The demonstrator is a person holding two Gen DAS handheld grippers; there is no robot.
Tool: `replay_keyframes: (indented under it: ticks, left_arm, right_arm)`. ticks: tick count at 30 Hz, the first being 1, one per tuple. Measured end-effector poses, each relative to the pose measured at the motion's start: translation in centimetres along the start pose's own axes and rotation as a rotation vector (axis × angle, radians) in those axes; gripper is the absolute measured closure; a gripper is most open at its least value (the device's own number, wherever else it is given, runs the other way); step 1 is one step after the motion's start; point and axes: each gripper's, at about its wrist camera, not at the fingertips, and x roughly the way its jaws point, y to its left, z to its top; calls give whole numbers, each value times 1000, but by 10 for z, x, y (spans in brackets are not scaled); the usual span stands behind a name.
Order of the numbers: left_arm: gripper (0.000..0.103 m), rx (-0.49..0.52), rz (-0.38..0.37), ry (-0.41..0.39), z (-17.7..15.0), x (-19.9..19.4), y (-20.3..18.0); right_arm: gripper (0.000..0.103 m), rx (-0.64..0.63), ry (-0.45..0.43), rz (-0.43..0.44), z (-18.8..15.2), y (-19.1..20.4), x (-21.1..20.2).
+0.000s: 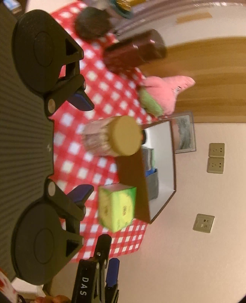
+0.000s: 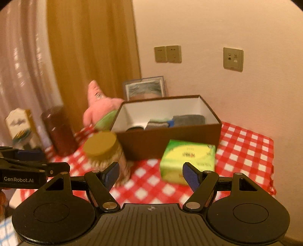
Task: Organize soft objects
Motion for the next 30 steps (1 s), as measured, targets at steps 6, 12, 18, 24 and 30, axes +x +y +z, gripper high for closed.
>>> replay_keyframes:
  ticks: [6,12,18,24,30]
  left_arm:
    - [20,-9,30,27,-42,-56,-29]
    - [20,-1,15,43,-74,-92,-44]
    - [22,33,-11,53,-100,-122,-44]
    - [25,38,-6,57,-121,-146,-48]
    - [25,31,8,61,-134,-168,-57]
  right_arm:
    - [30,-21,51,58,-31,-6,-56]
    - [30,30,95,65,-62,-5,-96]
    - [30,60,125,24,-90,5,-131]
    - [30,89,120,15,-107,13,-160]
    - [30,104,138,36,-110,15,-186]
